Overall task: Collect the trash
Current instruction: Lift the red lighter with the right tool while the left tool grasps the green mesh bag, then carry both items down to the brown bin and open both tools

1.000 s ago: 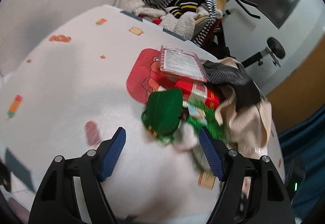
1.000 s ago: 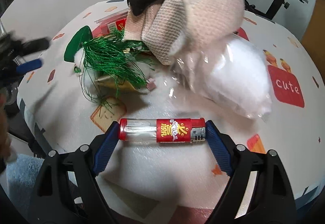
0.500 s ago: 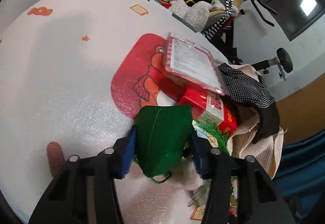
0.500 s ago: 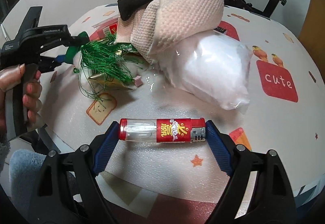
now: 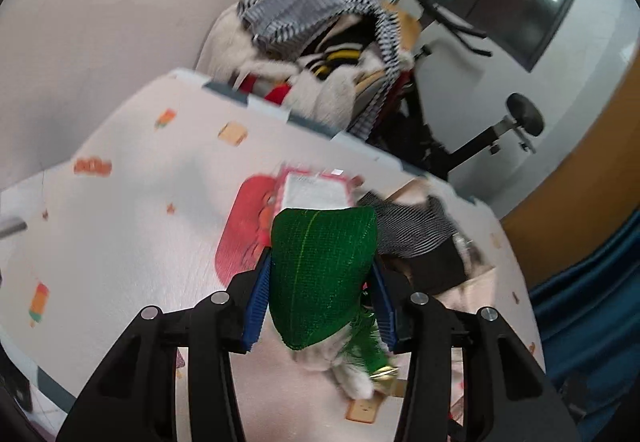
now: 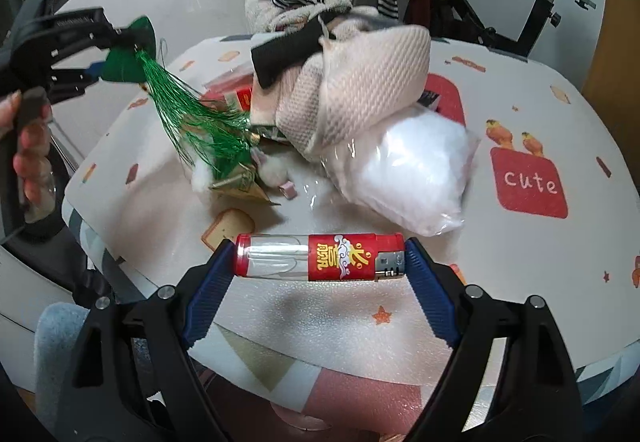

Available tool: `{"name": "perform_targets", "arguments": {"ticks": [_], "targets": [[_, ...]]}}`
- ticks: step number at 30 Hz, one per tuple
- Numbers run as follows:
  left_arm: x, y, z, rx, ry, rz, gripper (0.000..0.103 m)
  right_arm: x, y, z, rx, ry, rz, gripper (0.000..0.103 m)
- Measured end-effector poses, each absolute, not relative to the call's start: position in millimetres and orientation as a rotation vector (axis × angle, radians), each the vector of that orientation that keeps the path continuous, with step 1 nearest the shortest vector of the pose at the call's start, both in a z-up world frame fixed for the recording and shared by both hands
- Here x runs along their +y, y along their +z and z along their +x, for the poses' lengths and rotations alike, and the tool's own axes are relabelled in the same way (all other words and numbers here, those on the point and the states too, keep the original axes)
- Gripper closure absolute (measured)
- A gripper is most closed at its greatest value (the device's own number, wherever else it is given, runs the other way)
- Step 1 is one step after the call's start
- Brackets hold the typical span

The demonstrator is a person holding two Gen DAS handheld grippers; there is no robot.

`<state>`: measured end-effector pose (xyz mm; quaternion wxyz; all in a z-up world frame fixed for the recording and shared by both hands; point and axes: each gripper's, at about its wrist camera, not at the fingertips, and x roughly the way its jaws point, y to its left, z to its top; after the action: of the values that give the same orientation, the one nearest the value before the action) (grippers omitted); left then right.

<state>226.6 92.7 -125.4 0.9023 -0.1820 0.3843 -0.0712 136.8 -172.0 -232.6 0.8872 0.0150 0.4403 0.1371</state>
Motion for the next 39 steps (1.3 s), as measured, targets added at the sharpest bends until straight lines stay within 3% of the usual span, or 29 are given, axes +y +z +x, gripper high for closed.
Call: {"name": "perform_targets", "arguments": {"ticks": [18,30,39], "targets": [[77.0,-19.8,172.3,0.645,-0.308,-0.305,0.059,-185.1,-185.0,114.7,0.802,0.313,0.029,0.020],[90.6,-9.7,146.9,0.618,-0.301,-0.271,0.059,-177.3,-174.1,105.2,0.780,0.336,0.015,0.020],[72.5,-56.6,111.4,0.714,-0.376,-0.297,0.059,-177.8,-166.0,91.5,0.754,0.351,0.004,0.020]]}}
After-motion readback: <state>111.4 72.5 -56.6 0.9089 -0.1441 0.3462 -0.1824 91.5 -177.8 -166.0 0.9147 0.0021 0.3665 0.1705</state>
